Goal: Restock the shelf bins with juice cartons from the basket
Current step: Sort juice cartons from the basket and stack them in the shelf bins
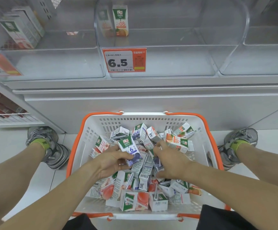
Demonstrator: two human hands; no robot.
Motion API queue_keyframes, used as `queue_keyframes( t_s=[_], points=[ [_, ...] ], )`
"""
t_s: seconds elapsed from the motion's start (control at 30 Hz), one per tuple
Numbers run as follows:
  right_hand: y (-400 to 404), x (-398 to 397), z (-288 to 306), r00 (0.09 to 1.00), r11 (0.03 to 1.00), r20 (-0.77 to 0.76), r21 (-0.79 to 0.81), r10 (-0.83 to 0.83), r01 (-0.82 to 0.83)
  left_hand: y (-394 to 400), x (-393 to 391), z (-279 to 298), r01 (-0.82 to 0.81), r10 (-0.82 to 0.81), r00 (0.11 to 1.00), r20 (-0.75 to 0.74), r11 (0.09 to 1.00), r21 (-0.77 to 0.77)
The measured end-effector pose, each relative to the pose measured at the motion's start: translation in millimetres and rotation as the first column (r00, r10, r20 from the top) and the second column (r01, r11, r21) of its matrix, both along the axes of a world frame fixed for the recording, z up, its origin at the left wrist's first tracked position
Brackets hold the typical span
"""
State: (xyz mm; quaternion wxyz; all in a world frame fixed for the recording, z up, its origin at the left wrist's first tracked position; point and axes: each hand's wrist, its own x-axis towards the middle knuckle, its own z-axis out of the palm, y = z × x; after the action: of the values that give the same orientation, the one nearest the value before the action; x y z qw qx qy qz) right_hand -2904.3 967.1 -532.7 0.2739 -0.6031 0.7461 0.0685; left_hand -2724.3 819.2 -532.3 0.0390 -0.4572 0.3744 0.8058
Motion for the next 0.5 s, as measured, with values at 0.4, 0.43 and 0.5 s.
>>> queue_keyframes(
  t_s=[0.4, 0.43, 0.5],
  points=[
    [-4.8, -24.6, 46.2, -0.344, 0.414, 0.779, 0.586, -0.524, 0.696, -6.8, -5.9, -7.2, -0.128, 0.128, 0.991, 0.031, 0.992, -0.002],
    [-3.7, -22.8, 46.5, -0.384, 0.404, 0.774, 0.603, -0.503, 0.688, -5.4, -6.7, -6.7, -0.121, 0.121, 0.992, 0.027, 0.993, -0.003],
    [-0.1, -16.3, 43.3, -0.368, 0.413, 0.79, 0.582, -0.489, 0.701, -0.4, -9.8, -3.3, -0.093, 0.094, 0.995, 0.029, 0.995, -0.026]
  ],
)
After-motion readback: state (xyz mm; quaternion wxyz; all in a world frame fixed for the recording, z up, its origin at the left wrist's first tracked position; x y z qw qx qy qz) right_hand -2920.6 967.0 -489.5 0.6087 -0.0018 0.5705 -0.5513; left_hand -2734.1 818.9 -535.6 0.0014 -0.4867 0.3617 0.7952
